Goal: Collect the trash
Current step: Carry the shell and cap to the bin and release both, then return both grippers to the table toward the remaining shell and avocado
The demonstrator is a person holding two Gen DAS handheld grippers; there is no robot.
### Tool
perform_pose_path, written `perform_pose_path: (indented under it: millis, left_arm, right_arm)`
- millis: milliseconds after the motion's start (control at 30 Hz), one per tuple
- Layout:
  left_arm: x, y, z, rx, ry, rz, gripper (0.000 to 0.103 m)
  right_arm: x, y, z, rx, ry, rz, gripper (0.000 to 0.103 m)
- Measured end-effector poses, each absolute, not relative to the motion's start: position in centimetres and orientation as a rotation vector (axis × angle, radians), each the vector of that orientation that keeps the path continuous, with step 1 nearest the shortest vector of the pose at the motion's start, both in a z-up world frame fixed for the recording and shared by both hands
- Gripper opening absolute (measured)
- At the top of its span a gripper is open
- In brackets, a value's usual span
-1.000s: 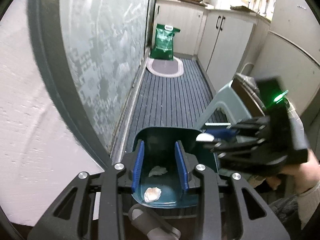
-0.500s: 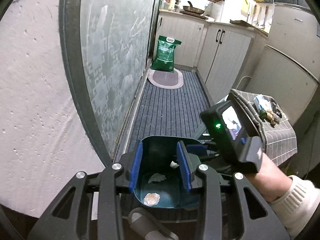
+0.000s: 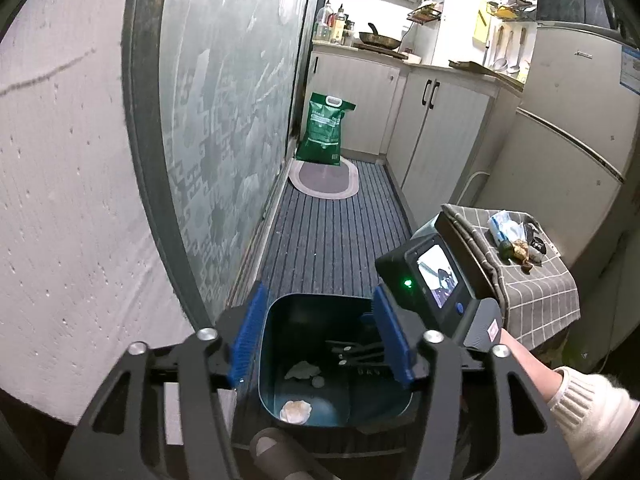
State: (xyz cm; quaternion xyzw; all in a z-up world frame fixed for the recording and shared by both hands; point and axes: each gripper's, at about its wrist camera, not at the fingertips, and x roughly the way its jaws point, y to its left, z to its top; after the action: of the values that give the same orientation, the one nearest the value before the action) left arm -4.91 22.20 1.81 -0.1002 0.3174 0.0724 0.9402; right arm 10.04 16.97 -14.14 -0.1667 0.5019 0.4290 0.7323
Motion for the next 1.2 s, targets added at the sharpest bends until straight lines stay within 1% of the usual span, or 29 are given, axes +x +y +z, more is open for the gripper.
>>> perform_pose_path:
  millis: [100, 133, 200, 233, 300, 333, 367, 400, 467, 567, 767, 1200]
  left_arm:
    - [-5.0, 22.0, 2.1, -0.197, 0.637, 0.158, 0.069]
    - [-5.0, 21.9, 2.4, -0.195, 0.628, 0.163, 0.073]
    - [-5.0, 22.0, 2.7, -0.201, 0.615, 0.166, 0.078]
    - [-5.1, 22.0, 2.9, -0.205, 0.603, 0.171, 0.083]
    - [-5.2, 21.8, 3.4, -0.205, 0.585, 0.17, 0.087]
    - [-5.2, 21.6, 3.8, -0.206, 0.571, 0.168, 0.092]
    - [-5.2, 21.4, 4.1, -0.207, 0.561, 0.166, 0.093]
    - [-5.2, 21.1, 4.5, -0.21, 0.547, 0.158, 0.094]
    - [-5.2, 20.4, 5.1, -0.207, 0.528, 0.149, 0.097]
    - [-5.1, 18.9, 6.1, -0.182, 0.496, 0.131, 0.099]
    - [-4.6, 16.2, 7.3, -0.142, 0.454, 0.095, 0.1]
    - [-0.9, 12.6, 6.9, -0.17, 0.474, 0.018, 0.1]
  right_arm:
    - [9.9, 16.6, -12.9, -0.353, 1.077, 0.953, 0.078]
    - [9.9, 16.4, -12.5, -0.35, 1.069, 0.954, 0.079]
    - [9.6, 16.0, -11.5, -0.341, 1.041, 0.958, 0.085]
    - [9.5, 15.7, -10.9, -0.335, 1.025, 0.964, 0.086]
    - [9.3, 15.2, -9.7, -0.325, 0.994, 0.972, 0.093]
    - [9.1, 14.8, -9.1, -0.321, 0.974, 0.974, 0.095]
    - [8.9, 14.4, -8.3, -0.316, 0.948, 0.976, 0.099]
    - [8.8, 14.1, -7.7, -0.313, 0.93, 0.976, 0.099]
    - [8.7, 13.5, -6.6, -0.313, 0.892, 0.971, 0.099]
    - [8.4, 12.3, -5.0, -0.309, 0.845, 0.961, 0.1]
    - [8.3, 9.1, -2.5, -0.297, 0.761, 0.919, 0.1]
    - [10.7, 0.6, -0.5, -0.255, 0.728, 0.78, 0.1]
